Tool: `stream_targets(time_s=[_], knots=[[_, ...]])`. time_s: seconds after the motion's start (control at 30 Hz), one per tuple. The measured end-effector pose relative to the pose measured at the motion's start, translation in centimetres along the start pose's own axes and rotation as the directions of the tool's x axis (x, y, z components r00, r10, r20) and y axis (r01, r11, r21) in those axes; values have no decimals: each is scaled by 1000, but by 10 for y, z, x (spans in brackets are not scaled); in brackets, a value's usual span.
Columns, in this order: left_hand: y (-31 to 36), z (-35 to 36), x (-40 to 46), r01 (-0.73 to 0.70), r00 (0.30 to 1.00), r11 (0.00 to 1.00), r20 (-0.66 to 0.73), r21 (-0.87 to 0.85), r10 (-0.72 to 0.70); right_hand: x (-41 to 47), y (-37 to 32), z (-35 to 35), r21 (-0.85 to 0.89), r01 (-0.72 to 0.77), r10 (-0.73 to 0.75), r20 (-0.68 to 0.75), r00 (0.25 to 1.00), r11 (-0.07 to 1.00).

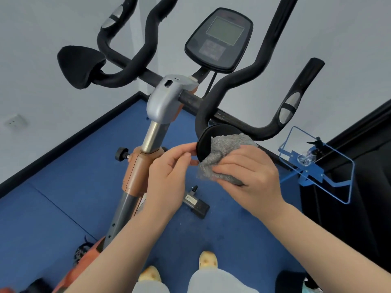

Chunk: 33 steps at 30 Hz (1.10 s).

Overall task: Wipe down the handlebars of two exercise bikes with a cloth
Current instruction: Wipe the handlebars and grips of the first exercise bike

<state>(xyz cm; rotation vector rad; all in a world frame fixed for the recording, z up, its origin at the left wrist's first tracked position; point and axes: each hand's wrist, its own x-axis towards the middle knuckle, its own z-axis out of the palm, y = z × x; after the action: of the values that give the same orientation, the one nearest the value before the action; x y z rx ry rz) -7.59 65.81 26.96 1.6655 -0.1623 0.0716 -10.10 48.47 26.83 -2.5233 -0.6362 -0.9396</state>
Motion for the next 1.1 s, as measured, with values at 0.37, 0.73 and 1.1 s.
stream_targets(time_s=[0.37,0.73,1.1], knots=[[6,4,1,50,999,999,-5,-7,-50,34,7,-50,177,-411,426,-55,903,894],[10,18,18,39,999,999,-7,-3,-39,59,31,-46,9,-502,471,335,816,865],[10,40,3,-61,985,991,-150,120,79,40,32,-48,171,-634,569,311,761,754]])
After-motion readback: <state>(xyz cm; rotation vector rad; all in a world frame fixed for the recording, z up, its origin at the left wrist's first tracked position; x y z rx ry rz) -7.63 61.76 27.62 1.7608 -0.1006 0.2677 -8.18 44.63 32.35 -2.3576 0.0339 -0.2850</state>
